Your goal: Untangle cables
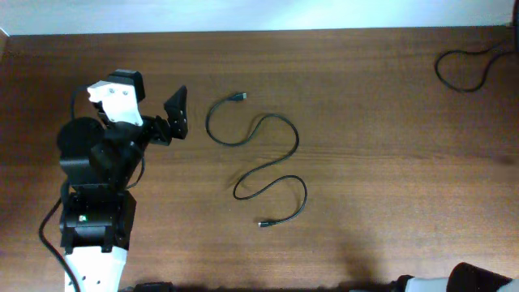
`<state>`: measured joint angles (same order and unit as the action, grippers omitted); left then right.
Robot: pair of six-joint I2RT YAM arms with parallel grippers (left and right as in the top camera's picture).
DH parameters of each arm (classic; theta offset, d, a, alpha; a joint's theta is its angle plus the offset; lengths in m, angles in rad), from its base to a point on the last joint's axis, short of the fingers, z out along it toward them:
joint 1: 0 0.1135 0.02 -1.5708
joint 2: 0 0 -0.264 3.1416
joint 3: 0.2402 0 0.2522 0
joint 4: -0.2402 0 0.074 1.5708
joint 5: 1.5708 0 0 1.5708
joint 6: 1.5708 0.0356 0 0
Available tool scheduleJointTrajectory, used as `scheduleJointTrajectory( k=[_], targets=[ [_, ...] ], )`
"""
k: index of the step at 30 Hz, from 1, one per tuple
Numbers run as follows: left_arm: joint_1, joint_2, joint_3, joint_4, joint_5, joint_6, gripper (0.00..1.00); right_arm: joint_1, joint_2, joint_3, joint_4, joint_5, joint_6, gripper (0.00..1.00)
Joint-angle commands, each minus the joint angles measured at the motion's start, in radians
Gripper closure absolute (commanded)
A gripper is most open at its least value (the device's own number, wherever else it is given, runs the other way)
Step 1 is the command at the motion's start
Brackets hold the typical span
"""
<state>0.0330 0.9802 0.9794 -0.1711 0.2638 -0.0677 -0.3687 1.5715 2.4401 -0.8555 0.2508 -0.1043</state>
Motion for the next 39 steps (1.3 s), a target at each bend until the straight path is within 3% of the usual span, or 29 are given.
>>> scheduleJointTrajectory(
  k=[1, 4, 6, 10, 12, 16, 21, 25, 28, 32, 39],
  targets=[
    [-0.002, 0.003, 0.001, 0.002, -0.09, 0.016, 0.01, -0.183, 0.008, -0.249, 0.076, -0.263, 0.047, 0.96],
    [-0.002, 0.003, 0.001, -0.002, -0.09, 0.044, 0.01, -0.351, 0.028, -0.518, 0.172, -0.346, 0.065, 0.96],
    [-0.002, 0.002, 0.001, -0.021, -0.123, 0.087, 0.01, -0.467, 0.035, -0.603, 0.233, -0.435, 0.097, 0.96],
    [-0.002, 0.003, 0.001, -0.027, -0.138, 0.087, 0.01, -0.57, 0.032, -0.496, 0.298, -0.48, 0.108, 0.96],
    [-0.002, 0.003, 0.001, -0.03, -0.138, 0.087, 0.01, -0.56, 0.034, -0.38, 0.327, -0.479, 0.07, 0.96],
    [-0.002, 0.003, 0.001, -0.021, -0.139, 0.087, 0.01, -0.554, 0.098, -0.355, 0.425, -0.43, -0.03, 0.96],
    [-0.002, 0.002, 0.001, -0.003, -0.138, 0.087, 0.01, -0.511, 0.322, -0.356, 0.218, -0.52, -0.045, 0.96],
    [-0.002, 0.007, 0.001, 0.01, -0.138, 0.087, 0.01, -0.414, 0.349, -0.374, -0.062, -0.574, 0.151, 0.96],
    [-0.002, 0.009, 0.001, 0.014, -0.138, 0.087, 0.01, -0.336, 0.349, -0.457, -0.153, -0.58, 0.165, 0.96],
    [-0.002, 0.009, 0.001, -0.001, -0.138, 0.088, 0.01, -0.375, 0.349, -0.8, 0.093, -0.583, 0.162, 0.96],
    [-0.002, 0.009, 0.001, -0.002, -0.138, 0.088, 0.01, -0.589, 0.35, -0.925, 0.272, -0.532, 0.041, 0.96]
  ],
)
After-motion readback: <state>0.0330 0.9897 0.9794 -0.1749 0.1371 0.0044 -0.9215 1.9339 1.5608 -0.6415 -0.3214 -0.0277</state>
